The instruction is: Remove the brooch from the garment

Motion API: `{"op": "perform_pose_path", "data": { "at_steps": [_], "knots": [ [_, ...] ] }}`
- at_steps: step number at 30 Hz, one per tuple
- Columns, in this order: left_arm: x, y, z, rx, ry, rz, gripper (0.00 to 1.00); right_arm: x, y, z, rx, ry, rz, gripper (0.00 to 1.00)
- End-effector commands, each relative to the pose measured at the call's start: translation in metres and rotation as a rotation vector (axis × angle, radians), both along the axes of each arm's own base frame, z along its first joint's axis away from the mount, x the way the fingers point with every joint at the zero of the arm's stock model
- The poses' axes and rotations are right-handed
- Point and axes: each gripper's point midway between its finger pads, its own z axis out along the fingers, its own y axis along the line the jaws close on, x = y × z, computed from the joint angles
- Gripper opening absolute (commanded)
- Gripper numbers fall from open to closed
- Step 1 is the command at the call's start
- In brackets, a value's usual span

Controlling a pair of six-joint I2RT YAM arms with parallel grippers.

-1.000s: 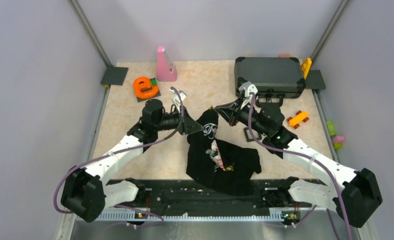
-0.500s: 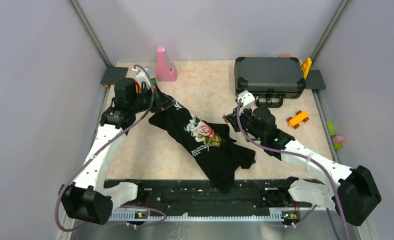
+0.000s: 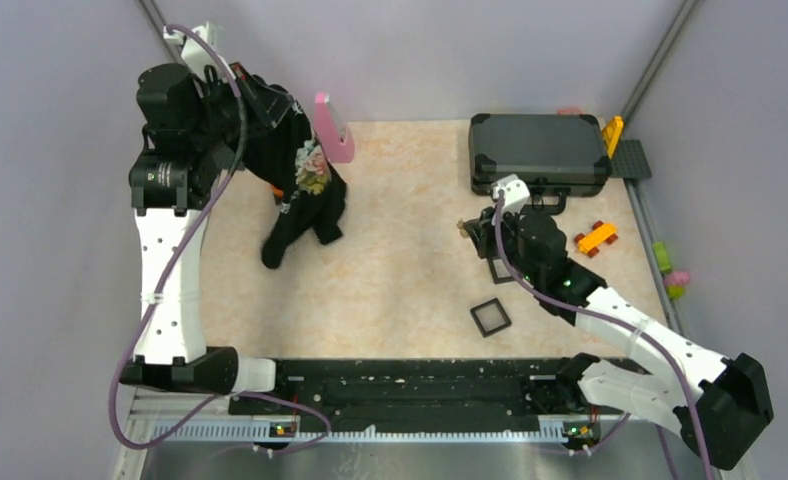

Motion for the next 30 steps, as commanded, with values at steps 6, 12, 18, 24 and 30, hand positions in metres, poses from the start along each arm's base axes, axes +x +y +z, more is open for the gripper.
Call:
{"op": "perform_pose_path", "data": {
  "at_steps": [6, 12, 18, 24, 30],
  "knots": [
    [-0.005, -0.015, -0.122, -0.06, 0.19, -0.091, 0.98, -0.032, 0.047, 0.051, 0.302, 0.144, 0.245, 0.0],
    [-0.068, -0.058, -0.15, -0.264, 0.108, -0.372, 0.91, -0.042, 0.071, 0.067, 0.505, 0.363, 0.303, 0.0],
    [-0.135, -0.102, -0.145, -0.455, -0.083, -0.64, 0.53, -0.062, 0.088, 0.099, 0.779, 0.426, 0.444, 0.0],
    [-0.17, -0.141, -0.14, -0.5, -0.061, -0.805, 0.59, -0.069, 0.092, 0.113, 0.875, 0.445, 0.498, 0.0],
    [-0.174, -0.152, -0.129, -0.616, -0.041, -0.837, 0.53, -0.075, 0.09, 0.118, 0.905, 0.447, 0.519, 0.0]
  ]
}}
